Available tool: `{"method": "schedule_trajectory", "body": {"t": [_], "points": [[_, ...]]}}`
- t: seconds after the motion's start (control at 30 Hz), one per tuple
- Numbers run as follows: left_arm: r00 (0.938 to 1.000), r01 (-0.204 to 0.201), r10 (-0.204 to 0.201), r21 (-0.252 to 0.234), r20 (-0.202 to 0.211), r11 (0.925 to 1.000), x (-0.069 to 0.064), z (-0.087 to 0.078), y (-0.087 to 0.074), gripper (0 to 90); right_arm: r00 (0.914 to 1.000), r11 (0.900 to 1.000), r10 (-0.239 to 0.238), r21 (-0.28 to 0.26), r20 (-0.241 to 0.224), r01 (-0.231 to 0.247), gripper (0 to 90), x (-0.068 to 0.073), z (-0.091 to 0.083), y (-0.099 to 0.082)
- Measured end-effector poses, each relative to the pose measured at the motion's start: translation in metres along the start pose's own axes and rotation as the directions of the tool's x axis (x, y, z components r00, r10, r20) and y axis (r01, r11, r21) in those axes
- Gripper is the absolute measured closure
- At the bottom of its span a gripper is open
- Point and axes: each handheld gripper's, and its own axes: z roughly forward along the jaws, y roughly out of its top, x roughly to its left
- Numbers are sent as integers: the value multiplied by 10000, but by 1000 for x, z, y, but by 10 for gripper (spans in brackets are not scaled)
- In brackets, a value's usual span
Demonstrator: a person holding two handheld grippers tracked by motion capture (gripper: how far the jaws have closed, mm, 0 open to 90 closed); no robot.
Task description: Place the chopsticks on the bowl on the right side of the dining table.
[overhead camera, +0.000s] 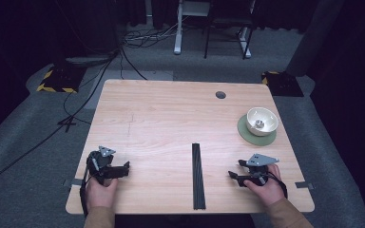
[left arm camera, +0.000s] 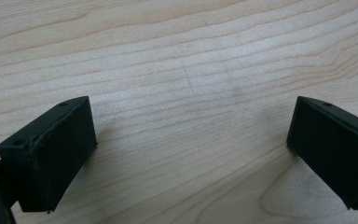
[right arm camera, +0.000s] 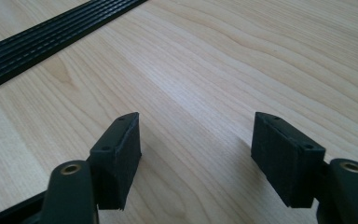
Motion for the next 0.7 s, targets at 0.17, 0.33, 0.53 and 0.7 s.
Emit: {"method": "schedule_trajectory", "body": {"t": [0.17,0.33,0.53,0.7], "points": [[10000,-24,24,-78,8,10000,0,-1,-1,31,9996,9998,-220,11,-151,220,334,6,1,5],[10000,-53,53,-46,5,10000,0,0,0,25,9989,9995,-278,-127,-385,273,340,10,-6,15],[10000,9,-9,-65,13,10000,-1,1,0,22,9932,9983,-534,-292,-1032,506,316,26,-1,33],[10000,5,-5,-65,12,10000,-1,1,0,22,9888,9984,-471,-386,-1413,421,320,40,15,46]]}}
